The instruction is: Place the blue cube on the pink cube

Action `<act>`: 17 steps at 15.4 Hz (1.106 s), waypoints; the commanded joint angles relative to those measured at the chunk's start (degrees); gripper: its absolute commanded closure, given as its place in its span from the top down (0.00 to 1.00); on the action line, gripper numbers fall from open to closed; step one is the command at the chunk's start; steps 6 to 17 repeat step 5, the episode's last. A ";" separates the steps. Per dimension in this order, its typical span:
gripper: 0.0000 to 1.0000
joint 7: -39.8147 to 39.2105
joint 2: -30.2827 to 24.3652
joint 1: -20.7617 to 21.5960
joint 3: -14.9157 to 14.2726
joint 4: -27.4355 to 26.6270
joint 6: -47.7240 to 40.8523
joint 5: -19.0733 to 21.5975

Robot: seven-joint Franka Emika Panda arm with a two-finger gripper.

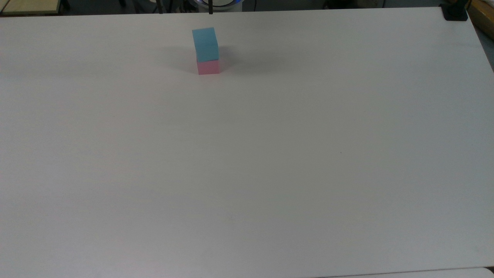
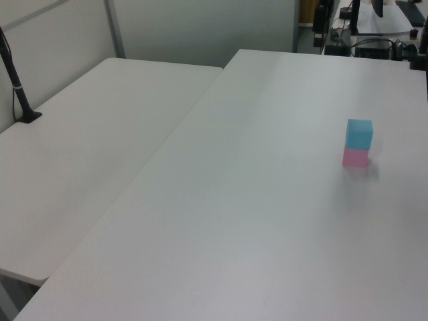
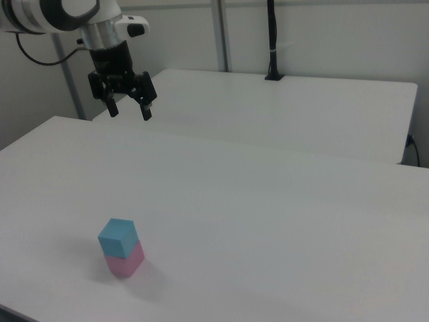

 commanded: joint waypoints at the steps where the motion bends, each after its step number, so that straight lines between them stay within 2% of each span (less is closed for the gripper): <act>1: 1.00 1.21 0.24 0.88 -0.18 0.84 -2.50 0.05; 17: 1.00 1.38 -0.28 0.53 -0.35 0.30 -2.50 0.14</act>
